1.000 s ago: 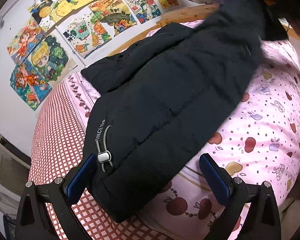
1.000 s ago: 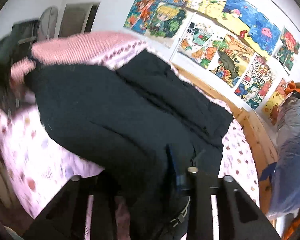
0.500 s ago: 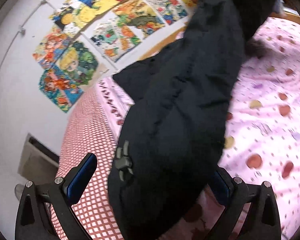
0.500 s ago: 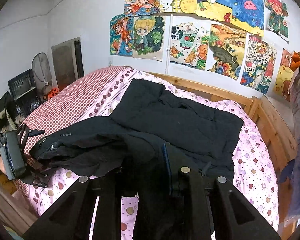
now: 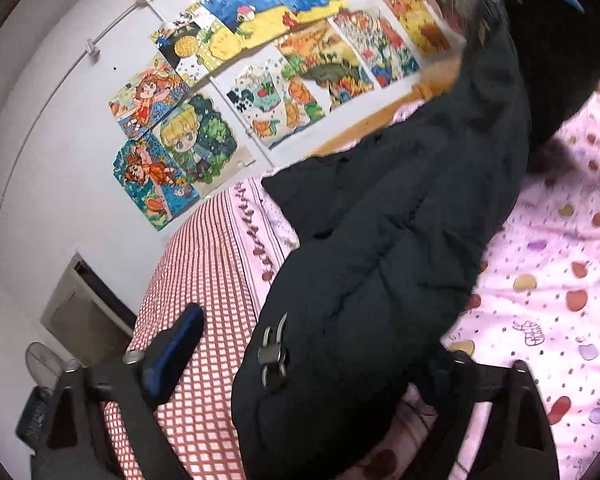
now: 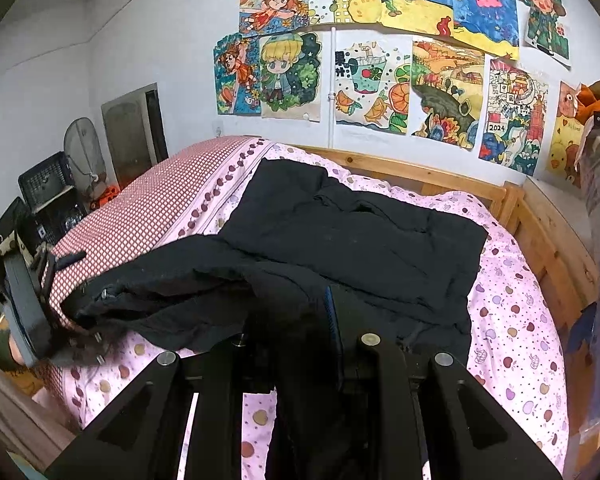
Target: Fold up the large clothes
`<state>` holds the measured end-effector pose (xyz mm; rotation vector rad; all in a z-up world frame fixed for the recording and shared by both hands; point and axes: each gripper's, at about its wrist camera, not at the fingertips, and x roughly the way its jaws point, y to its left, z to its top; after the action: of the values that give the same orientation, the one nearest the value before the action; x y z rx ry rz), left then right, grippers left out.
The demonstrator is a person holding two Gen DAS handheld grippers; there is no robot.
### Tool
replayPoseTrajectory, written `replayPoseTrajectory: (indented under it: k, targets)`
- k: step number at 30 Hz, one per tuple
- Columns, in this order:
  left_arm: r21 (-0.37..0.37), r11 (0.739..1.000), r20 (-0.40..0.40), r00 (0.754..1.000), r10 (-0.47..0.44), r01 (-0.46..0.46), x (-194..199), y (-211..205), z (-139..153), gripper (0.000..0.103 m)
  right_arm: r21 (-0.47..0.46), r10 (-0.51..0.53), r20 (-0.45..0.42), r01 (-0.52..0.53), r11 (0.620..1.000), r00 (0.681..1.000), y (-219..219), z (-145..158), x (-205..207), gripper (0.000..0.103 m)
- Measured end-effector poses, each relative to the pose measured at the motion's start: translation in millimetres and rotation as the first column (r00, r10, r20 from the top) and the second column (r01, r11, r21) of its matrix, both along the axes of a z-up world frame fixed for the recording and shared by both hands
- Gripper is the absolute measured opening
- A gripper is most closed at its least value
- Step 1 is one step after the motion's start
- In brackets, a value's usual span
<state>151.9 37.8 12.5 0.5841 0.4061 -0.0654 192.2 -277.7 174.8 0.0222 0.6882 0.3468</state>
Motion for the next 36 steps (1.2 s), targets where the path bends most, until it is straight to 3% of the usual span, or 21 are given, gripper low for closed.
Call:
replayPoseTrajectory:
  k: [4, 10, 13, 15, 16, 18, 20, 26, 36]
  targets:
    - [0.016, 1.000, 0.021, 0.999, -0.024, 0.024, 1, 1, 14, 0.064, -0.035, -0.003, 0.027, 0.004, 0.999, 1.000, -3, -8, -14, 0.018]
    - [0.070, 0.996, 0.089, 0.994, -0.066, 0.060, -5, -13, 33, 0.039, -0.167, -0.006, 0.084, 0.020, 0.986, 0.996, 2, -22, -43, 0.019]
    - [0.074, 0.994, 0.088, 0.992, -0.091, 0.084, -6, -18, 43, 0.018, -0.197, 0.010, 0.064, 0.003, 0.980, 0.998, 5, -38, -59, 0.030]
    - [0.049, 0.993, 0.050, 0.993, -0.108, 0.106, -5, -19, 50, 0.013, -0.162, 0.051, 0.014, -0.048, 0.986, 0.999, 3, -53, -66, 0.030]
    - [0.041, 0.992, 0.042, 0.992, -0.118, 0.117, -6, -20, 52, 0.011, -0.143, 0.063, -0.001, -0.062, 0.988, 0.998, 1, -59, -70, 0.030]
    - [0.068, 0.989, 0.047, 0.989, -0.137, 0.134, -13, -25, 53, 0.010, -0.136, 0.070, 0.008, -0.069, 0.988, 0.997, 1, -66, -80, 0.012]
    - [0.072, 0.987, 0.048, 0.988, -0.146, 0.142, -20, -26, 57, 0.009, -0.156, 0.053, 0.045, -0.046, 0.987, 0.998, 2, -65, -91, 0.010]
    - [-0.028, 0.988, 0.030, 0.988, -0.148, 0.149, -34, -17, 83, 0.008, -0.153, 0.002, 0.159, 0.022, 0.988, 0.987, -9, -35, -107, 0.009]
    - [-0.046, 0.984, 0.106, 0.980, -0.167, 0.172, -70, -26, 128, 0.007, -0.114, -0.070, 0.320, 0.112, 0.987, 0.945, -30, 31, -128, 0.008]
